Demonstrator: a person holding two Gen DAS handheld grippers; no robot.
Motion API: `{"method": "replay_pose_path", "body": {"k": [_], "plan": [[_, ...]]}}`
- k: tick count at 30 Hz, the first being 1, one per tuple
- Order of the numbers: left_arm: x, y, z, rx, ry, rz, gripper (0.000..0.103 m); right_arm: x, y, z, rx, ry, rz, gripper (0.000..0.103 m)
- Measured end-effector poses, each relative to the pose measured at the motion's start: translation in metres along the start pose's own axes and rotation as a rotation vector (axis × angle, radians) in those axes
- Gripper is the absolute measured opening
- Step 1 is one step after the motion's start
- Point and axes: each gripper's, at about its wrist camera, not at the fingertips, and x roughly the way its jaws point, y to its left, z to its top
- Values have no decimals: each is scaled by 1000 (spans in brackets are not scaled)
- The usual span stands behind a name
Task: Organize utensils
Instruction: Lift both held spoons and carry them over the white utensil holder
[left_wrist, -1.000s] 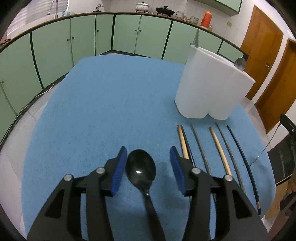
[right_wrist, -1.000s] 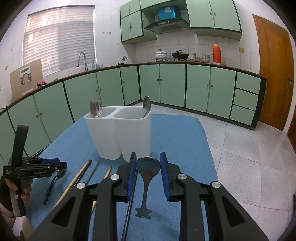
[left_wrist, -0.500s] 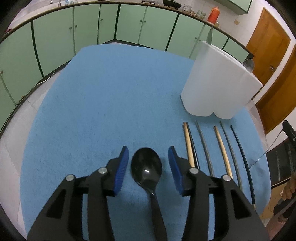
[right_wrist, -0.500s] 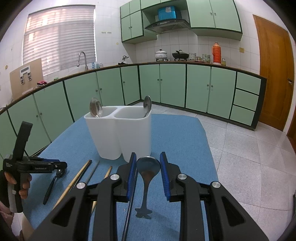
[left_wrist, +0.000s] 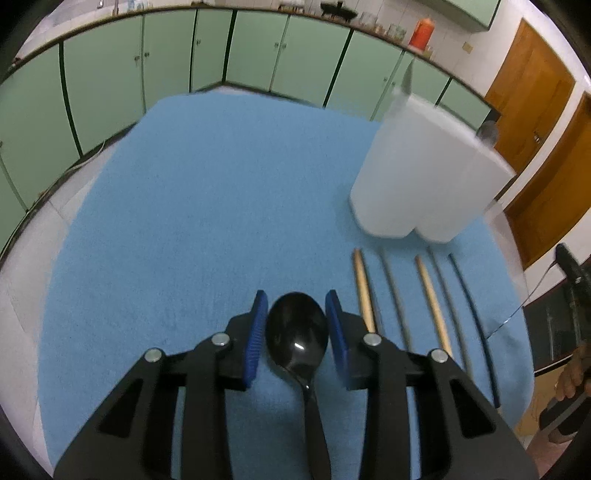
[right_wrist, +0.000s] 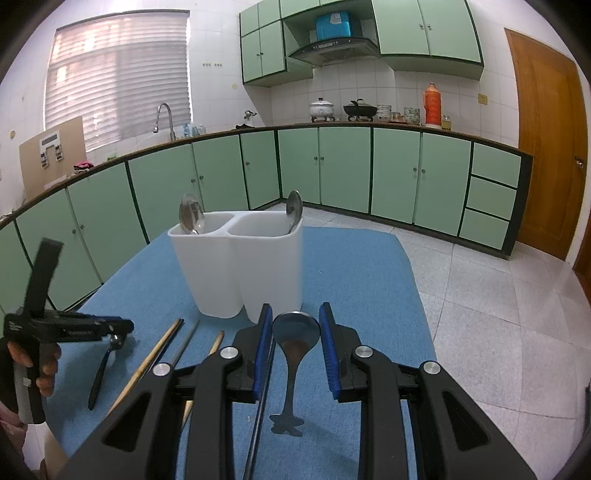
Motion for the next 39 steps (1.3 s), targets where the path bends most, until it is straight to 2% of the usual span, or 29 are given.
{"method": "replay_pose_path", "body": {"k": [3, 6, 10, 15, 29, 34, 39], "plan": [[-18, -5, 4, 8, -82, -11, 31, 0, -1, 1, 8, -4, 2, 26], [-45, -15, 6, 33, -242, -28, 31, -1, -3, 3, 13, -15, 2, 26], [-71, -30, 9, 71, -403, -47, 31, -3, -3, 8, 12, -26, 2, 26], [-88, -50, 24, 126, -534, -65, 31, -9, -4, 23, 6, -61, 6, 26], [-116, -123, 93, 195, -670, -148, 31, -21, -2, 126, -15, -207, 78, 26], [-98, -145, 115, 215, -723, -129, 31, -3, 9, 155, -33, -239, 85, 26], [-67, -147, 124, 203, -707, -120, 31, 36, 15, 161, -44, -222, 61, 26]]}}
